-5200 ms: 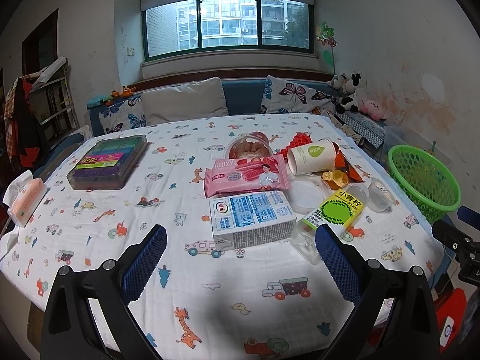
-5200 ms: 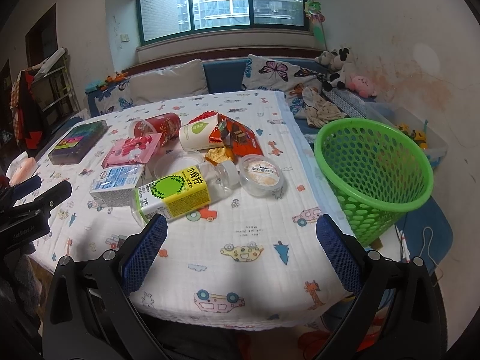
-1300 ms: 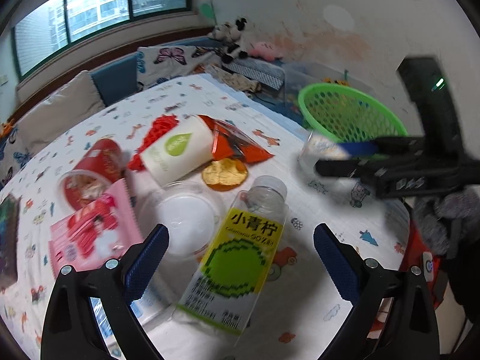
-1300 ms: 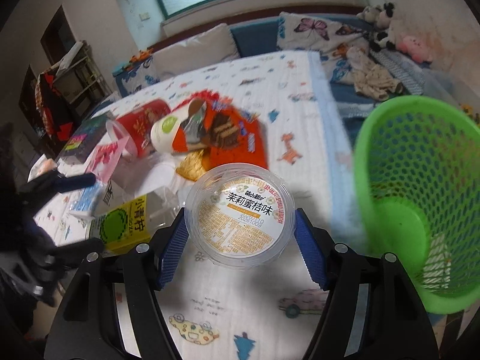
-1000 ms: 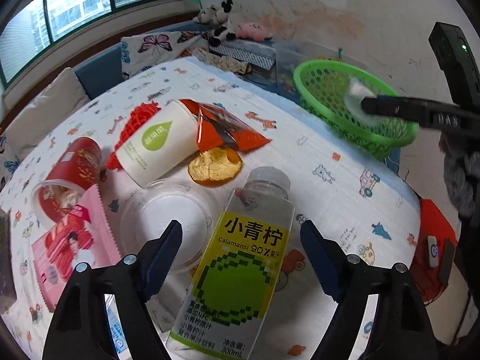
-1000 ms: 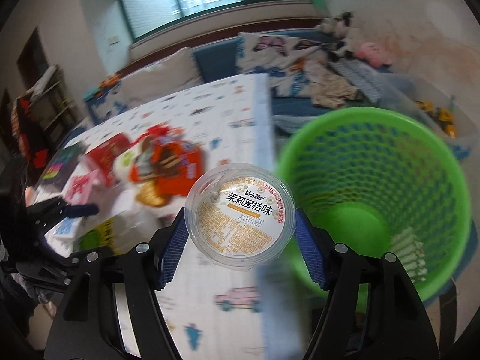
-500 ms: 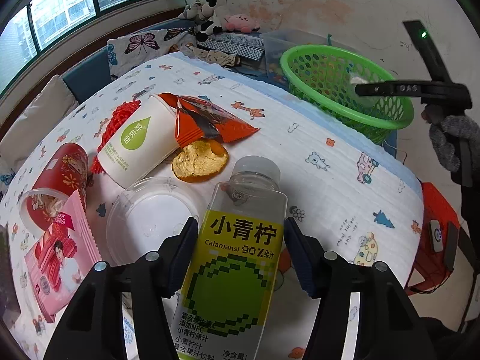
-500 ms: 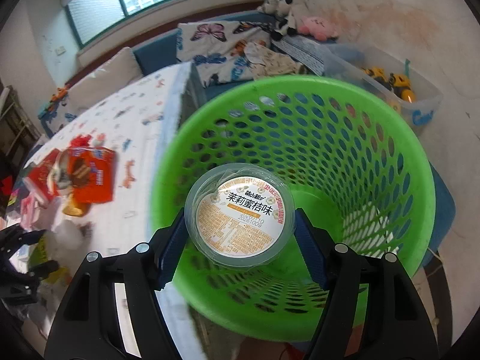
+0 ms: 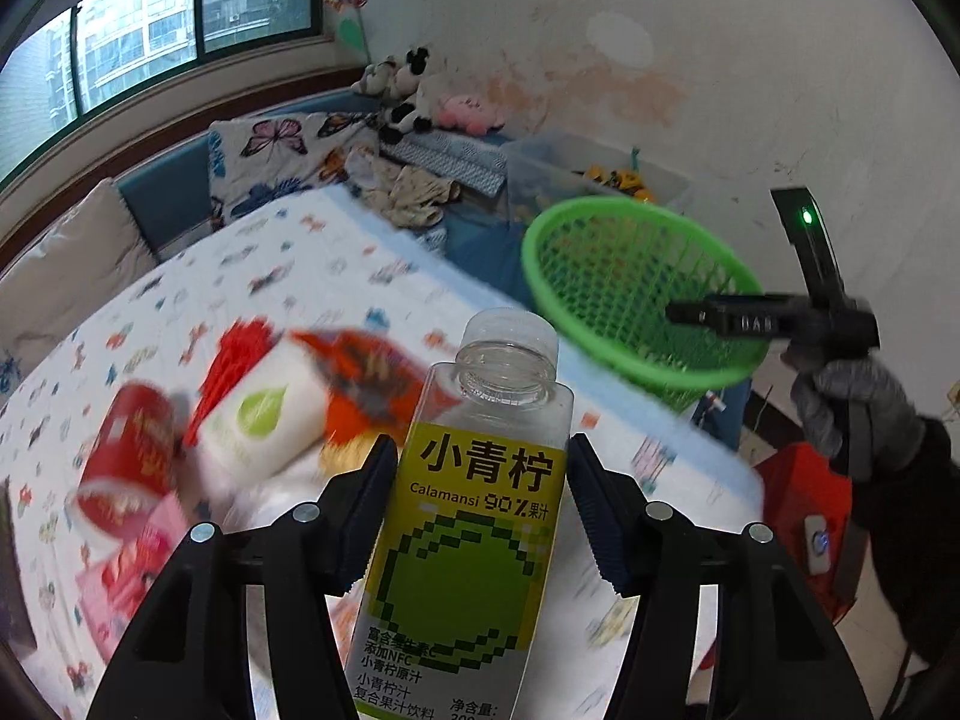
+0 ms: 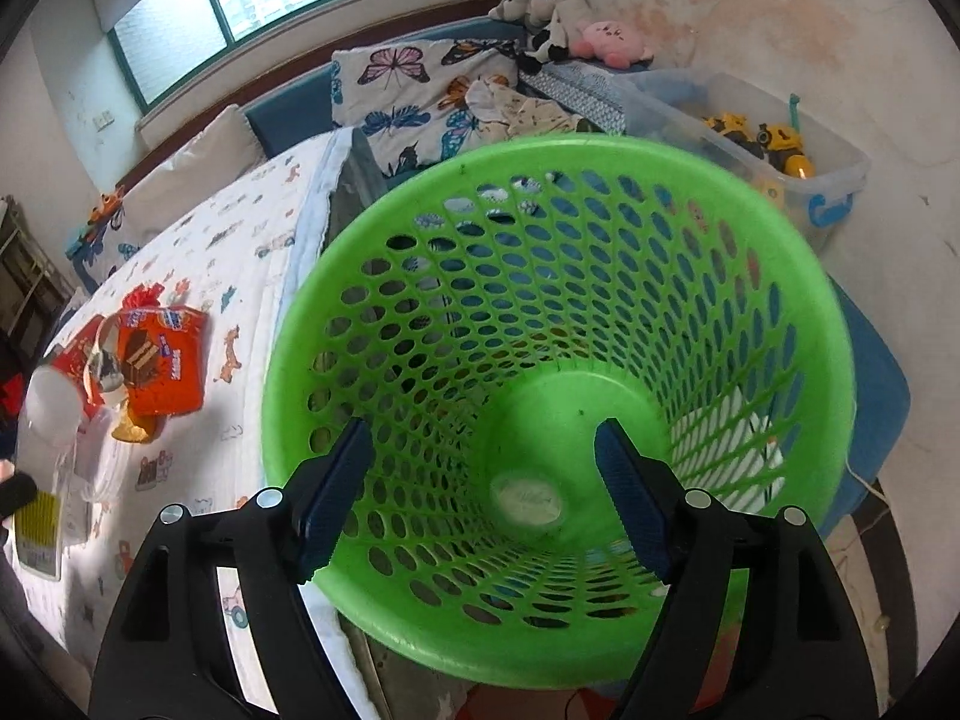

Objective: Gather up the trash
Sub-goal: 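Carry the yellow-green juice bottle to the green basket and release it with the left tool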

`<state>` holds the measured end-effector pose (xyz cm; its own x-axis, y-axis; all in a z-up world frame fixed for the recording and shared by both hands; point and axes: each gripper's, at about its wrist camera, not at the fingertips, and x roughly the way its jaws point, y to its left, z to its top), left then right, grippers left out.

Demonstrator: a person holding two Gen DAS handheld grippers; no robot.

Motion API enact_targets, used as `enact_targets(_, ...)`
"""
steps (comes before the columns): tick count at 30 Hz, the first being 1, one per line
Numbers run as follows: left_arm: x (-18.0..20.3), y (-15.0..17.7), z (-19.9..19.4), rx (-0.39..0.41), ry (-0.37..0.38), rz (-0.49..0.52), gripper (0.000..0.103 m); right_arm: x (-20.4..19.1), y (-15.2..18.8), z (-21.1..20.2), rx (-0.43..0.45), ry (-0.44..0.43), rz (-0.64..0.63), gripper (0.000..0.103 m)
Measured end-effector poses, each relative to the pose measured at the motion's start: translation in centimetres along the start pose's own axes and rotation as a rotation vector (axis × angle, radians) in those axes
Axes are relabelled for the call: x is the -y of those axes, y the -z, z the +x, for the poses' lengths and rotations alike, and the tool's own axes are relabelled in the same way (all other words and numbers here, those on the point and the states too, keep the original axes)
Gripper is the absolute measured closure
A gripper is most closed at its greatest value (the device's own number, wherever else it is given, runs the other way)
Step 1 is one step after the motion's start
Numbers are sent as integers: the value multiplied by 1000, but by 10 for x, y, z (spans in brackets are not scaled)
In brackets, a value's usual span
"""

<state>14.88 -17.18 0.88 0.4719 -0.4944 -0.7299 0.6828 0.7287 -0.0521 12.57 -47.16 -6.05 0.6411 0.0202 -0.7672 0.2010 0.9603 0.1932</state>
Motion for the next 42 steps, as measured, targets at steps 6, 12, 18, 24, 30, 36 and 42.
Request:
enact_targets(6,30,-48,24,16,69,21,47,6,2,-31,55,15,-3,22)
enact_targets(12,71,-95,63,2,129,47,47,17,9,-62,114,28,18,18)
enact_targets(18,107,-129,103,-16,181,38,47,28,21,-78,140,63,36,18)
enact_targets(24,130,-150,124,49,204,19,47,37,35,-88,147,104,47,18)
enact_targets(30,134,-157,149,74,207,-52,47,46,42,-97,158,115,81,18)
enact_targets(36,134,-150,162,77,193,-77,47,50,44,-98,160,122,93,18)
enact_targets(42,125,-145,162,57,219,-133,47,47,45,-99,161,117,89,18)
